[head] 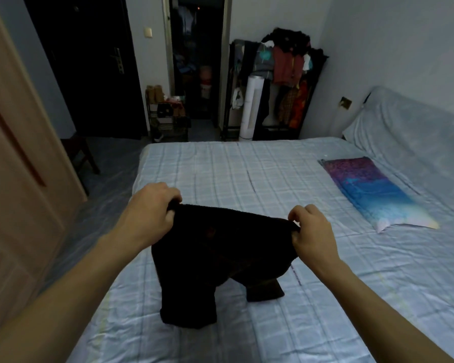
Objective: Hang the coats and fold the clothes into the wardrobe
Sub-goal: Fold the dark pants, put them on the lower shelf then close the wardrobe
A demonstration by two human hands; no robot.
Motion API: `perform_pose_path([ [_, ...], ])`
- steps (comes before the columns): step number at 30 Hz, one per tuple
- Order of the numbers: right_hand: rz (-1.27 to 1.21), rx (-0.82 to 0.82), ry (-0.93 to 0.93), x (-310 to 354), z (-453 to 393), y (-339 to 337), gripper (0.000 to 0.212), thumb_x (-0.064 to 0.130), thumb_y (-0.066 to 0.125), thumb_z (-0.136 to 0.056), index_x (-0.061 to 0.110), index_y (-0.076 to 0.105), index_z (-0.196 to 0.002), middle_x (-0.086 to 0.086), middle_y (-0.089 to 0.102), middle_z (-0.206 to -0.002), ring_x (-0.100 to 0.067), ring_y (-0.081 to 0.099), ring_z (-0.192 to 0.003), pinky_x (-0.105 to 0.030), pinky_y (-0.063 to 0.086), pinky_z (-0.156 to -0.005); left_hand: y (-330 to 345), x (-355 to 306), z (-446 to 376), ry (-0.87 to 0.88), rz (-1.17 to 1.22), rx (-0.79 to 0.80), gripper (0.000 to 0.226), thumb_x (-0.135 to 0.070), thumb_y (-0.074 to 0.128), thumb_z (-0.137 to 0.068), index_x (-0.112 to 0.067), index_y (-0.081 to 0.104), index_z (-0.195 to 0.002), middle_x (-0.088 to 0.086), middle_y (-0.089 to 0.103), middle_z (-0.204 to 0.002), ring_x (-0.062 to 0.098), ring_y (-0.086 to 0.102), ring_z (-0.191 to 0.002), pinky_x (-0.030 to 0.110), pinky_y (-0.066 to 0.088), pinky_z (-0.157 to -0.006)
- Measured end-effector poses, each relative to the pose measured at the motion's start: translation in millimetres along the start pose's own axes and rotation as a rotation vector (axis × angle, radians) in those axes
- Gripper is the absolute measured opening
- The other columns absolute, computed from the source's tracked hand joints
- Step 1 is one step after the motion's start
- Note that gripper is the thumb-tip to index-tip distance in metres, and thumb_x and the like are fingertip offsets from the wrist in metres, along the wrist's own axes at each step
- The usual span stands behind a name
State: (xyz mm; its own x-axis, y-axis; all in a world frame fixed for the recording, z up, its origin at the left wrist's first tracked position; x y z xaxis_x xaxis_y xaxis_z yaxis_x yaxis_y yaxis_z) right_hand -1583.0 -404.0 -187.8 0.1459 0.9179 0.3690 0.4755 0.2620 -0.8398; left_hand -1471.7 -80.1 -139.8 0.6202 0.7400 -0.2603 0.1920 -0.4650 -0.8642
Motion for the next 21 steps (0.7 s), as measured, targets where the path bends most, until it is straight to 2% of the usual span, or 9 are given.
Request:
perform_pose_path([
  [2,-0.007,-0.006,0.019,-6.7,13.3,-4.2,0.019,-0.002,0.066,-0.076,0.015,0.059,-0.084,-0.002,0.051,-0.083,-0.023,0.052,-0.069,-0.038,0.045,-0.054,-10.5,-17.3,5.3,0.045,-0.009,-0.101,0.027,0.005,0.067,-0.071,-0.009,0.071,-0.094,0.008,0.066,-0.091,0.03,0.058,-0.088,0.043,0.052,-0.072],
  [6,-0.109,0.001,-0.005,-23.2,26.9,-16.9,0.023,-0.009,0.061,-0.073,0.013,0.056,-0.077,0.001,0.048,-0.075,-0.015,0.046,-0.061,-0.018,0.029,-0.053,-22.2,-51.4,21.6,0.104,-0.021,-0.195,0.03,0.01,0.071,-0.069,-0.006,0.068,-0.094,0.007,0.061,-0.095,0.026,0.054,-0.091,0.041,0.052,-0.07],
  [8,-0.16,-0.027,-0.023,-32.2,29.0,-31.2,0.024,-0.01,0.061,-0.07,0.012,0.055,-0.075,0.001,0.048,-0.072,-0.012,0.044,-0.061,-0.016,0.026,-0.055,-26.9,-68.7,29.4,0.104,-0.031,-0.212,0.028,0.011,0.07,-0.069,-0.006,0.063,-0.091,0.006,0.055,-0.095,0.023,0.05,-0.088,0.042,0.051,-0.065],
  [11,-0.221,-0.098,-0.082,-41.8,23.3,-56.4,0.028,-0.012,0.063,-0.066,0.012,0.054,-0.074,0.0,0.049,-0.072,-0.015,0.045,-0.063,-0.018,0.029,-0.057,-34.0,-91.5,38.1,0.088,-0.079,-0.245,0.03,0.013,0.07,-0.068,-0.007,0.058,-0.086,0.004,0.049,-0.091,0.023,0.046,-0.083,0.044,0.048,-0.061],
  [15,-0.283,-0.229,-0.166,-42.6,4.3,-94.6,0.028,-0.014,0.064,-0.066,0.012,0.058,-0.075,-0.001,0.052,-0.075,-0.015,0.045,-0.067,-0.011,0.032,-0.062,-55.1,-122.9,34.5,0.028,-0.122,-0.303,0.026,0.01,0.071,-0.071,-0.007,0.058,-0.086,0.005,0.051,-0.09,0.024,0.047,-0.083,0.044,0.047,-0.063],
  [18,-0.342,-0.325,-0.197,-35.2,-14.5,-132.3,0.026,-0.013,0.065,-0.069,0.012,0.061,-0.076,-0.003,0.057,-0.077,-0.015,0.049,-0.069,-0.013,0.032,-0.064,-87.1,-142.9,22.2,0.038,-0.15,-0.384,0.025,0.011,0.069,-0.072,-0.006,0.058,-0.087,0.007,0.051,-0.09,0.026,0.048,-0.082,0.046,0.048,-0.064],
  [21,-0.368,-0.428,-0.222,-19.0,-39.1,-177.8,0.022,-0.009,0.066,-0.072,0.012,0.063,-0.077,-0.002,0.058,-0.077,-0.014,0.05,-0.07,-0.009,0.032,-0.063,-132.4,-156.5,0.1,0.066,-0.206,-0.472,0.026,0.01,0.068,-0.073,-0.008,0.058,-0.089,0.007,0.052,-0.092,0.028,0.05,-0.085,0.046,0.048,-0.067],
])
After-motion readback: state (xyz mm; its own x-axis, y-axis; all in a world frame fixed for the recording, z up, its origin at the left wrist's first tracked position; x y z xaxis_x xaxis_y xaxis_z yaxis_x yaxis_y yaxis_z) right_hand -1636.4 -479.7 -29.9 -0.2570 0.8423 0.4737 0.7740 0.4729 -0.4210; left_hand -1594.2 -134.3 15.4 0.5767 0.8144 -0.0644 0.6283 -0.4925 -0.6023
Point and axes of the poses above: each hand's wrist, its own z-axis away from the middle knuckle, its own y-axis out of the palm, x = y × z, the point moved 2 cm from there along -z, towards the middle knuckle
